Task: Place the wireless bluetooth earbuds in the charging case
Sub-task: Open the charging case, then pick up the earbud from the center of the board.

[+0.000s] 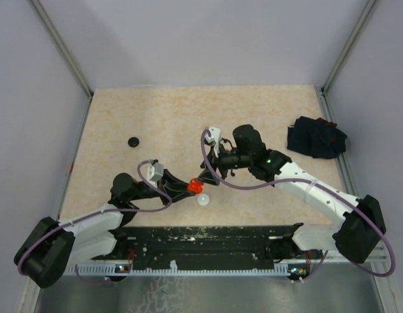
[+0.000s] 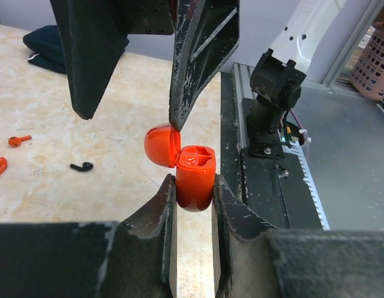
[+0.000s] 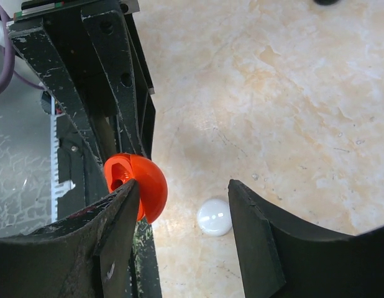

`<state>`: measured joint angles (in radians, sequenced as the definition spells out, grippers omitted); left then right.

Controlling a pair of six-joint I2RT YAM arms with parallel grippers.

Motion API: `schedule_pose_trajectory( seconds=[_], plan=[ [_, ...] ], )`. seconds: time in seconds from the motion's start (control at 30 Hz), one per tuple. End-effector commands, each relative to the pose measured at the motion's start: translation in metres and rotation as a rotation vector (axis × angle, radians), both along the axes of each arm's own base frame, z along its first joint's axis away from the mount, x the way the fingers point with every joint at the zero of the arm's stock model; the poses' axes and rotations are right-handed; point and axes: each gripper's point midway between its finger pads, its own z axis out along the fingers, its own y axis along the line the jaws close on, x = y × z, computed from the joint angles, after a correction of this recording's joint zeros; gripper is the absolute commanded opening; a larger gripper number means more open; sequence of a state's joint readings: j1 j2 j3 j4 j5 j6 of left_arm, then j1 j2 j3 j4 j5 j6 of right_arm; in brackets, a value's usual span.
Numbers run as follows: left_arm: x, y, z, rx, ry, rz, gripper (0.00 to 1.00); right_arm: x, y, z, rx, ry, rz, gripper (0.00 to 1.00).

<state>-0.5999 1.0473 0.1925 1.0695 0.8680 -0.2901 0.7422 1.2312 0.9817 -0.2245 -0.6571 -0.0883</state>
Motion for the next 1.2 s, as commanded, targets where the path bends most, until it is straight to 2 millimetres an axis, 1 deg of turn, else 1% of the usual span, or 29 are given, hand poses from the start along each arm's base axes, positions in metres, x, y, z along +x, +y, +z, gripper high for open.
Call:
schedule_pose_trajectory(
  seconds=[0.0, 0.13, 0.2, 0.27, 0.3, 0.37, 0.47, 0.63, 0.83, 0.97, 1.03, 1.1, 1.13, 1.17],
  plan=[
    [-0.007, -0.001, 0.014, -0.022, -0.071, -0.046, 0.0, 0.014, 0.002, 0.024, 0.048, -0.072, -0.039, 0.59],
    [-0.005, -0.001, 0.012, -0.02, -0.079, -0.028, 0.0, 0.012, 0.003, 0.026, 0.055, -0.069, -0.03, 0.59],
    [0.001, 0.0, 0.008, -0.016, -0.076, 0.009, 0.0, 0.01, 0.003, 0.03, 0.064, -0.065, -0.021, 0.59],
    [0.012, 0.001, 0.003, -0.007, -0.057, 0.074, 0.0, 0.009, 0.002, 0.033, 0.065, -0.06, -0.025, 0.59],
    [0.022, 0.003, -0.002, 0.004, -0.03, 0.125, 0.0, 0.01, 0.001, 0.034, 0.061, -0.057, -0.035, 0.59],
    [0.032, 0.004, -0.01, 0.03, 0.0, 0.18, 0.0, 0.02, -0.004, 0.029, 0.027, -0.041, -0.094, 0.59],
    [0.045, 0.009, -0.019, 0.047, 0.038, 0.261, 0.0, 0.04, -0.016, 0.019, -0.023, -0.02, -0.197, 0.59],
    [0.065, 0.015, -0.036, 0.111, 0.074, 0.366, 0.0, 0.077, -0.039, -0.005, -0.119, 0.013, -0.371, 0.58],
    [0.074, 0.018, -0.052, 0.163, 0.079, 0.411, 0.0, 0.123, -0.07, -0.032, -0.229, 0.035, -0.566, 0.58],
    [0.079, 0.019, -0.062, 0.191, 0.087, 0.429, 0.0, 0.157, -0.097, -0.046, -0.285, 0.026, -0.706, 0.57],
    [0.081, 0.019, -0.065, 0.198, 0.084, 0.436, 0.0, 0.171, -0.109, -0.053, -0.317, 0.02, -0.762, 0.56],
    [0.082, 0.021, -0.067, 0.202, 0.077, 0.447, 0.0, 0.182, -0.115, -0.059, -0.34, 0.023, -0.789, 0.56],
    [0.083, 0.022, -0.068, 0.205, 0.072, 0.456, 0.0, 0.186, -0.114, -0.065, -0.353, 0.032, -0.788, 0.55],
    [0.086, 0.024, -0.069, 0.206, 0.064, 0.473, 0.0, 0.191, -0.112, -0.067, -0.353, 0.035, -0.786, 0.55]
  ],
)
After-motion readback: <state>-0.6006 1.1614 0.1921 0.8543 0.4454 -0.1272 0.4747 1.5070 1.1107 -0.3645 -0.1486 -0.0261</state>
